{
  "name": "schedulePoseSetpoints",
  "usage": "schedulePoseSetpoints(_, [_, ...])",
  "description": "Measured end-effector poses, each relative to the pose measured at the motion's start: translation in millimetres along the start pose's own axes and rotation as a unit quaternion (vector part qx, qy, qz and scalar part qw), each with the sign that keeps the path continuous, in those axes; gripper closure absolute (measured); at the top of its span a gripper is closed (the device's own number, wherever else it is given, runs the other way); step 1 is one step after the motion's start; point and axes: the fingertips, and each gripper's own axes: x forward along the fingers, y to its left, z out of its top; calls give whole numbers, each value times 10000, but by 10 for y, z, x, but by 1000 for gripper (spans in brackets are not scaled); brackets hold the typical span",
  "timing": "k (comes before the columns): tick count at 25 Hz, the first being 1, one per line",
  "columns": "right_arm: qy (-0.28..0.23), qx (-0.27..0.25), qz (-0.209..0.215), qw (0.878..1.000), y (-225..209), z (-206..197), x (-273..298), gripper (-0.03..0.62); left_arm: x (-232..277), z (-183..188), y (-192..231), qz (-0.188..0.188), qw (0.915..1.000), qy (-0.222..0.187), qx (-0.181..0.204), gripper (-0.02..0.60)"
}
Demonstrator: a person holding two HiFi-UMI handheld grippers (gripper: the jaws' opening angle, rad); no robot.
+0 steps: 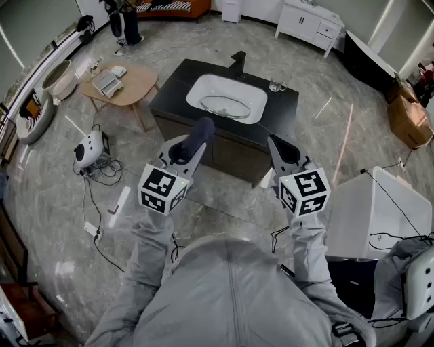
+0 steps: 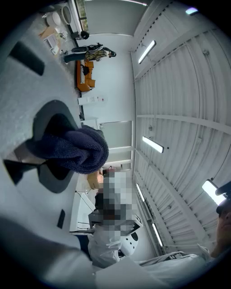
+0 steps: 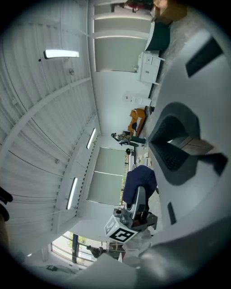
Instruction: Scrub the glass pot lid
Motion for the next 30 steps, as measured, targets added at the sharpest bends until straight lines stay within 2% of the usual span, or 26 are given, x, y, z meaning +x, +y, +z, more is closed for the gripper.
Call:
schedulePoseSetpoints(7, [19, 10, 22, 10000, 25, -38, 9, 565, -4, -38, -9, -7, 10000, 6, 13, 493])
schedulePoseSetpoints(15, [-299, 721, 146, 9968, 120, 45, -50, 565, -95, -84, -33, -107, 9999, 22, -44, 494])
schedulePoseSetpoints(20, [-73, 507, 9, 9987, 265, -63, -69, 566, -186, -151, -61, -231, 9997, 17, -116, 494])
schedulePoseSetpoints(30, [57, 377, -113, 9992, 677, -104, -144, 566, -453, -291, -13, -378, 9991, 5, -183, 494])
